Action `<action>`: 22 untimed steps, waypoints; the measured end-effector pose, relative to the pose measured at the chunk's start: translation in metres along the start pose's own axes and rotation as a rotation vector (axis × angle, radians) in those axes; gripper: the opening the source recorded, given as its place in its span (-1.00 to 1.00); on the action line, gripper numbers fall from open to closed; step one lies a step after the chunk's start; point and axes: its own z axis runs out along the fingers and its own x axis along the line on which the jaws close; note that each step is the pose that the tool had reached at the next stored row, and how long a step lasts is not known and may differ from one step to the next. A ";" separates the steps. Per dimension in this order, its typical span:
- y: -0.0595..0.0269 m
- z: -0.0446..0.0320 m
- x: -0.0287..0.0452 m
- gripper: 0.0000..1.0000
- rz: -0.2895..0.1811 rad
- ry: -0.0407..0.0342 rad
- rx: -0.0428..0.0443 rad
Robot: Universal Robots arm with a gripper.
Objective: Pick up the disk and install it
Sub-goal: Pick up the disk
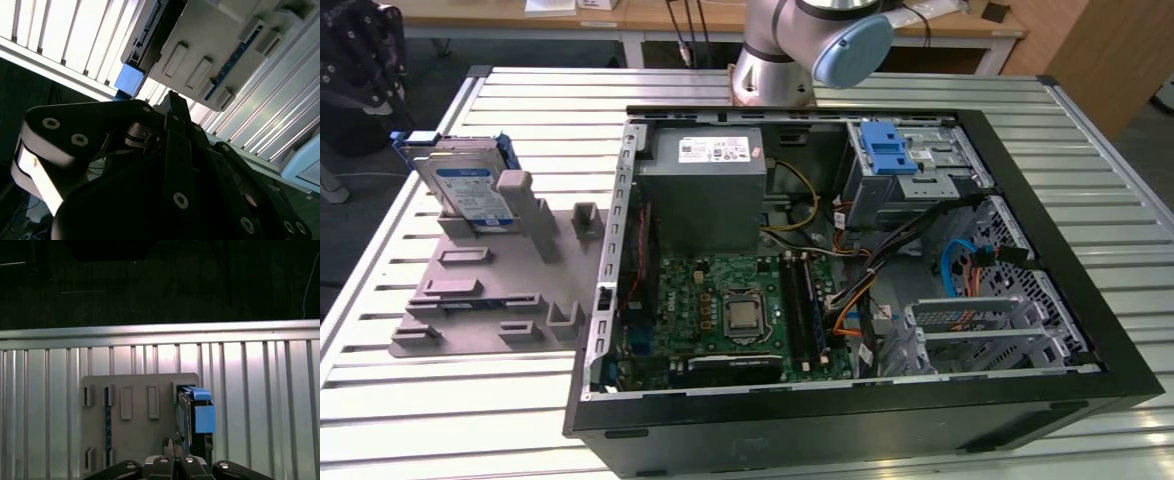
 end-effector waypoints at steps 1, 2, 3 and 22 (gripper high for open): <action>0.0000 0.0000 0.0000 -0.79 -0.015 0.0006 0.0002; 0.0000 0.0001 0.0000 -0.79 -0.031 0.0012 0.0006; 0.0000 0.0001 0.0000 -0.79 -0.048 0.0020 0.0009; 0.0002 0.0067 -0.0077 -0.42 -0.078 0.0033 0.0047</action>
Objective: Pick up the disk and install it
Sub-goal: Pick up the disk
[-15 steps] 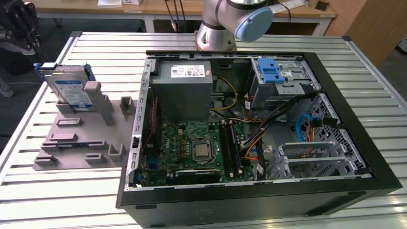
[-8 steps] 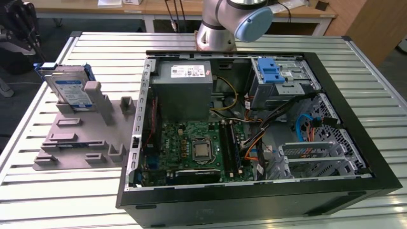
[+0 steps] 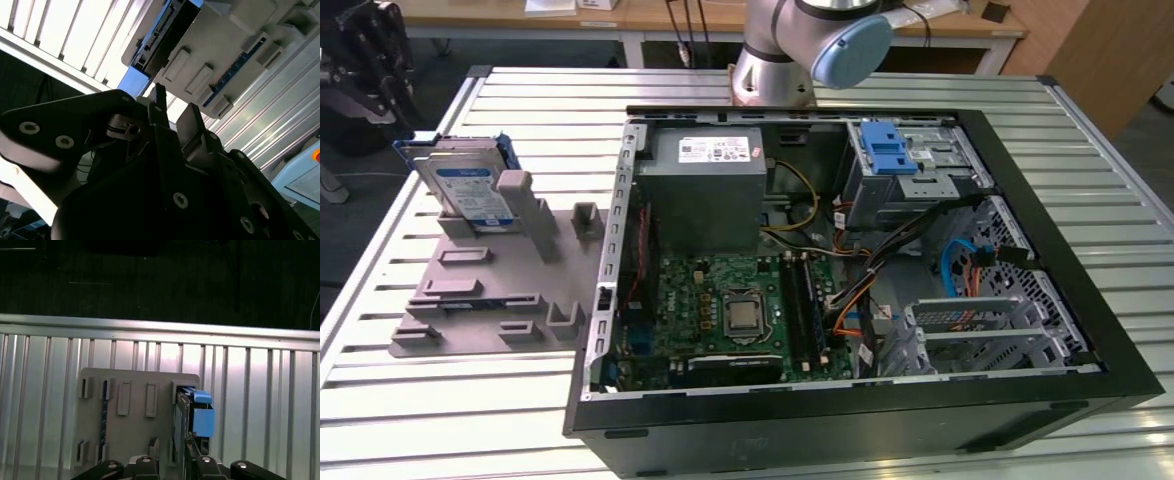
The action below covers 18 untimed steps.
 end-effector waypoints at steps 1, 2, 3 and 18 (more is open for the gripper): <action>0.0000 0.0008 -0.0034 -0.30 0.000 0.0000 0.0001; 0.0003 0.0018 -0.0069 -0.18 0.000 -0.0001 0.0002; 0.0008 0.0031 -0.0099 -0.18 0.000 0.0000 0.0001; 0.0114 0.0240 -0.0177 0.18 0.004 -0.0059 0.0346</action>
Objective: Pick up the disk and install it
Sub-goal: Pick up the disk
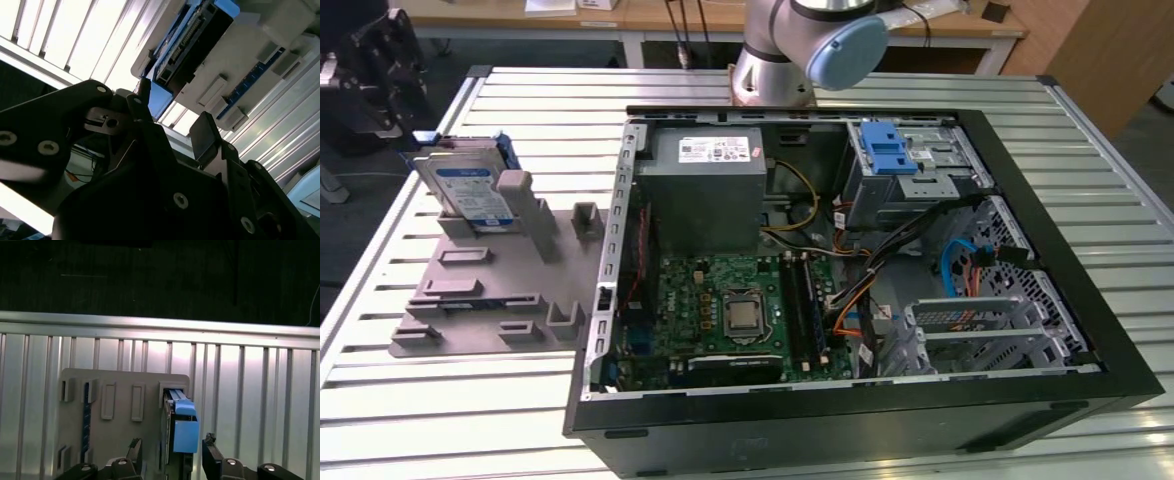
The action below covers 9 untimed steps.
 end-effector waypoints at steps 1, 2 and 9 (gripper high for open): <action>0.0001 0.0012 -0.0014 0.18 0.001 -0.0001 0.0002; 0.0007 0.0026 -0.0029 0.18 0.004 -0.0002 0.0004; 0.0044 0.0133 -0.0045 0.18 0.049 -0.0003 0.0003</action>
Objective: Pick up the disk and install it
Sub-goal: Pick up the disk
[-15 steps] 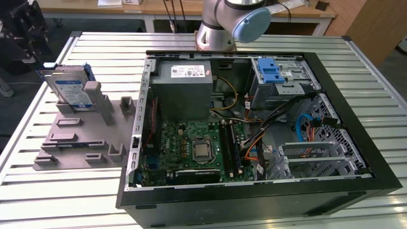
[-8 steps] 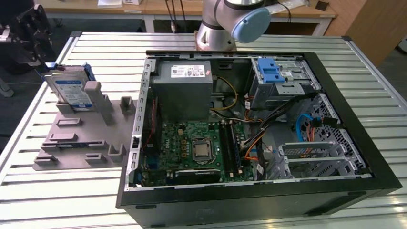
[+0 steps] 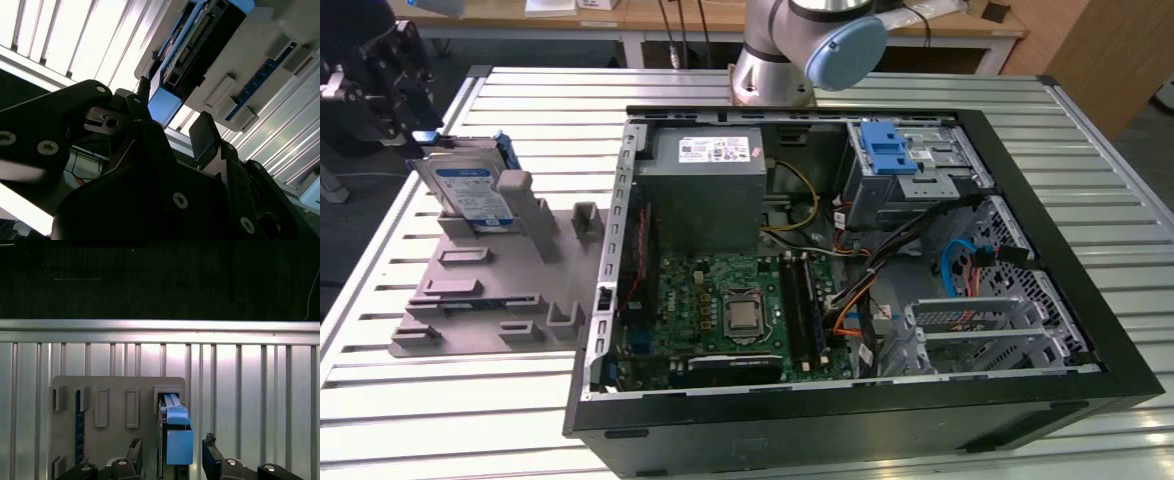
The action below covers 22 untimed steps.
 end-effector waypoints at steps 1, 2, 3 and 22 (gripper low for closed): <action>0.0000 0.0018 -0.0001 0.18 0.001 0.0000 -0.0001; 0.0000 0.0036 -0.0001 0.18 0.001 0.0000 0.0000; 0.0000 0.0053 -0.0001 0.18 0.001 0.0000 -0.0001; 0.0023 0.0299 0.0002 0.15 0.002 -0.0004 -0.0002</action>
